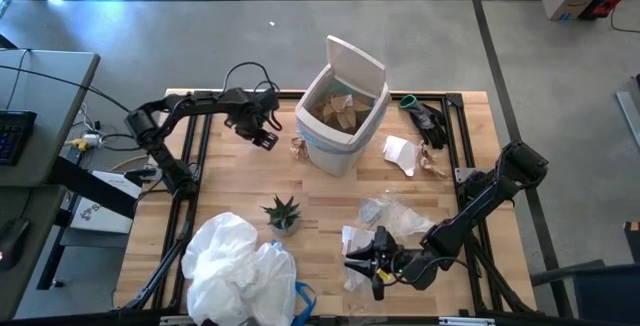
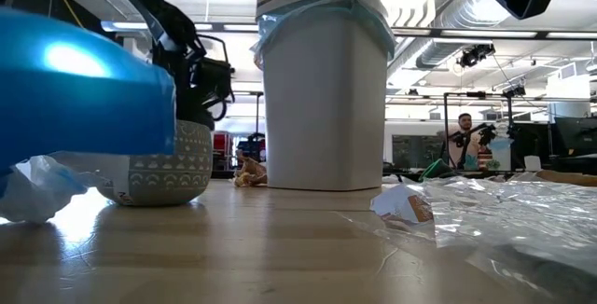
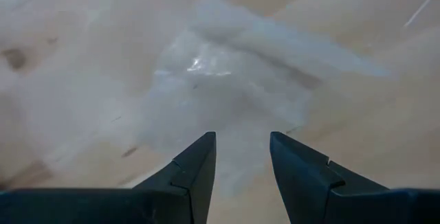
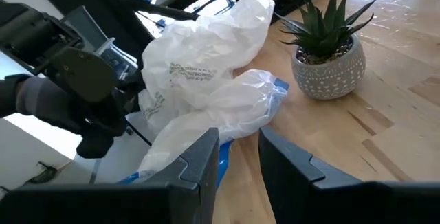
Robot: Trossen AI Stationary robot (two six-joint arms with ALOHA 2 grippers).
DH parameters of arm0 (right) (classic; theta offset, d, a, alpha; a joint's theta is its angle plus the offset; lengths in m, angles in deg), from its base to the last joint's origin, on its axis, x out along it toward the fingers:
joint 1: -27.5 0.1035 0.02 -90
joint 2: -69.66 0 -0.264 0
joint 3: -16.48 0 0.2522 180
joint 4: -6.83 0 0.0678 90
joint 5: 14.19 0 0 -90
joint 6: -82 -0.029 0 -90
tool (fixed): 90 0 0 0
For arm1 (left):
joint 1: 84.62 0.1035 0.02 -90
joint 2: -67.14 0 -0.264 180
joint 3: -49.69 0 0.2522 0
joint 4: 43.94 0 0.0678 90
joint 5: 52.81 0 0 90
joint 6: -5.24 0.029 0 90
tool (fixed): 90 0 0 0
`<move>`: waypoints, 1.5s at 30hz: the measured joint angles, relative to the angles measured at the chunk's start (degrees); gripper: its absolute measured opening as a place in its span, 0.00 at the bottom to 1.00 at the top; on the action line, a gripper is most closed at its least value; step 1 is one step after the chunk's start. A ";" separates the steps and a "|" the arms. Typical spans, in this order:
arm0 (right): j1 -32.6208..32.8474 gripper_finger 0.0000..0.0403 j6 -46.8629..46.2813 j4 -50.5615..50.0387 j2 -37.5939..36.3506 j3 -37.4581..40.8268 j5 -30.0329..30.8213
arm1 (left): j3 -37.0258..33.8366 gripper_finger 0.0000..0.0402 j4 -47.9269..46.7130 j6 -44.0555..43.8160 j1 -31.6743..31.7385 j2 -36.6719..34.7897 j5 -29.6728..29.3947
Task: Place trash/remove bag and relplace
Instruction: Put the transparent plastic into the trash bin
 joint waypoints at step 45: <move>0.39 0.22 -1.35 0.34 0.00 0.00 0.88 | 0.84 0.00 -3.05 10.47 -4.13 -1.96 0.67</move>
